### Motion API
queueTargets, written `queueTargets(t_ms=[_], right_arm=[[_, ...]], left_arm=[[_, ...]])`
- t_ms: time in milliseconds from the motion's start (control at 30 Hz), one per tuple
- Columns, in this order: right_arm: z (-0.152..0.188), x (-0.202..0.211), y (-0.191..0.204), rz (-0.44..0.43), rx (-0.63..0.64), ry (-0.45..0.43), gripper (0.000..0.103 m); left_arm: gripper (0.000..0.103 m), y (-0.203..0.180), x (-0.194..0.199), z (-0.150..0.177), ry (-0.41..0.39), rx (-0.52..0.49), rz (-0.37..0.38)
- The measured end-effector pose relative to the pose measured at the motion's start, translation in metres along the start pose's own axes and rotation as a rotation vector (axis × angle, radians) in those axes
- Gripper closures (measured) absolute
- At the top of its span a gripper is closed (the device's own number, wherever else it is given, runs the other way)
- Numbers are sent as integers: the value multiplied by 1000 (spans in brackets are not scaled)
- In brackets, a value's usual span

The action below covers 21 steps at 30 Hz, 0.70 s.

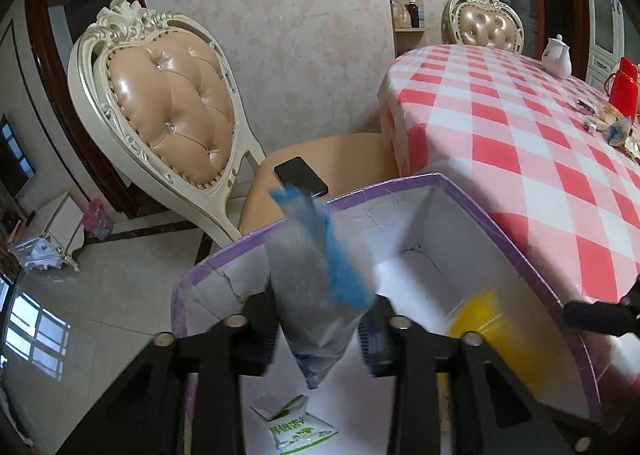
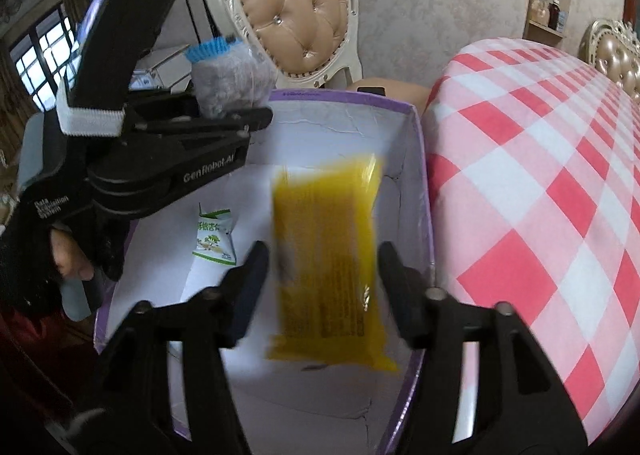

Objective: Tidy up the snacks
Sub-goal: 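Open both tools to release the snacks into the box, then move both open tools back toward the snacks on the table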

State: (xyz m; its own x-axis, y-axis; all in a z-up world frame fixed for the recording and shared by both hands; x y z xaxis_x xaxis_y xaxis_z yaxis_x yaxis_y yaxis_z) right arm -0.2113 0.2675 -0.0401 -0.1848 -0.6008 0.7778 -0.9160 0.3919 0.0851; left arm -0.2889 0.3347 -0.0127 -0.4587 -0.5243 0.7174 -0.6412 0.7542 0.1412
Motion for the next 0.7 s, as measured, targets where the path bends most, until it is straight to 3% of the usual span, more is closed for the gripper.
queueTargets(t_ms=[133, 267, 467, 600, 700], right_arm=[[2, 18, -19, 14, -42, -40, 36], [10, 41, -50, 41, -102, -73, 33], [31, 84, -118, 140, -215, -120, 31], [54, 122, -173, 249, -313, -149, 27], [77, 150, -224, 356, -411, -154, 26]], left_arm=[[41, -11, 7, -5, -30, -23, -34], [32, -37, 14, -17, -53, -37, -4], [22, -121, 32, -49, -89, -88, 227], [20, -206, 36, -80, -114, -126, 407], [19, -273, 26, -98, -80, -139, 521]])
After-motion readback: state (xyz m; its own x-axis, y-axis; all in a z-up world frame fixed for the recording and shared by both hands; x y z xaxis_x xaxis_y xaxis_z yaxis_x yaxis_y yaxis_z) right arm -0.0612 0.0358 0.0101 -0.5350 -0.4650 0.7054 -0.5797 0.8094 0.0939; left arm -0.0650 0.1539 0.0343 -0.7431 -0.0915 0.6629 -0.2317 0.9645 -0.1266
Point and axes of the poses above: each gripper's, at about its wrist camera, not at the fingertips, and x roughly against the way its jaws point, y to its left, z to its underside, the point moved 4 cm from there along -x, roughly the way its jaws point, and after that the axes turned 2 degrees about x, right-handed, at the moved point
